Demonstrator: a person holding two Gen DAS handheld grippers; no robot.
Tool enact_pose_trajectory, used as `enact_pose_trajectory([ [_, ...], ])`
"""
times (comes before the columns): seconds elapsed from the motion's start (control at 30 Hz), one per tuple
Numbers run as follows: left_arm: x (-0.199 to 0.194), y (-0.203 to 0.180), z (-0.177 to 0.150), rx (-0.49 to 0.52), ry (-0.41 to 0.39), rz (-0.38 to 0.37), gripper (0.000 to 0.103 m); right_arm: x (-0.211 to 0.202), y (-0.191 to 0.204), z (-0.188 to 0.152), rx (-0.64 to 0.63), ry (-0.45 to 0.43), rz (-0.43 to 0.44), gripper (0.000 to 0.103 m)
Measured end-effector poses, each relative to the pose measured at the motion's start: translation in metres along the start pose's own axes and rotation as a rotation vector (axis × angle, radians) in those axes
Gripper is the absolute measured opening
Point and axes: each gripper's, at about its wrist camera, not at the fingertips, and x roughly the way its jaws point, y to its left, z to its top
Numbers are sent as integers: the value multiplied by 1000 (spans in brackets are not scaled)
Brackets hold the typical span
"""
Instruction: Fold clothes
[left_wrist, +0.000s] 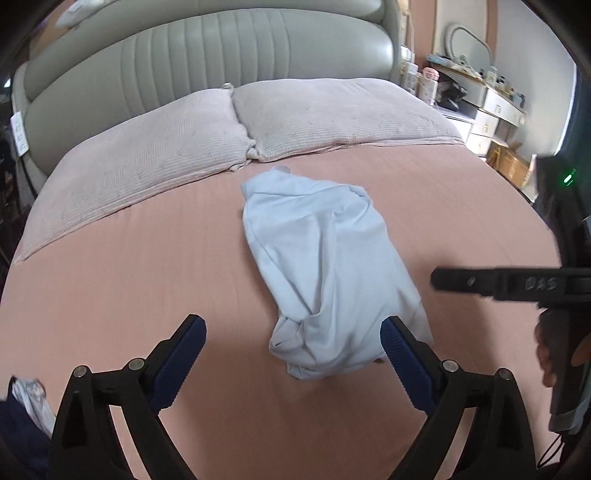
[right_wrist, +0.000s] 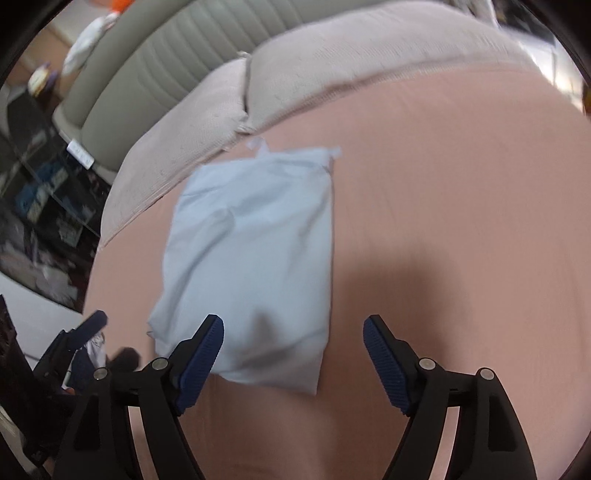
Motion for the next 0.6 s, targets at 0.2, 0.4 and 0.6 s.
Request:
enact_pose_trajectory([
  [0.2, 20, 20, 3, -119, 57, -87, 97, 16, -23, -4, 103, 14, 103, 78],
  [0.4, 44, 40, 1, -235, 110, -142, 97, 37, -45, -5, 236, 53, 246, 82],
  [0.6, 66, 51, 4, -325, 157, -242, 97, 49, -50, 0, 307, 48, 339, 86],
])
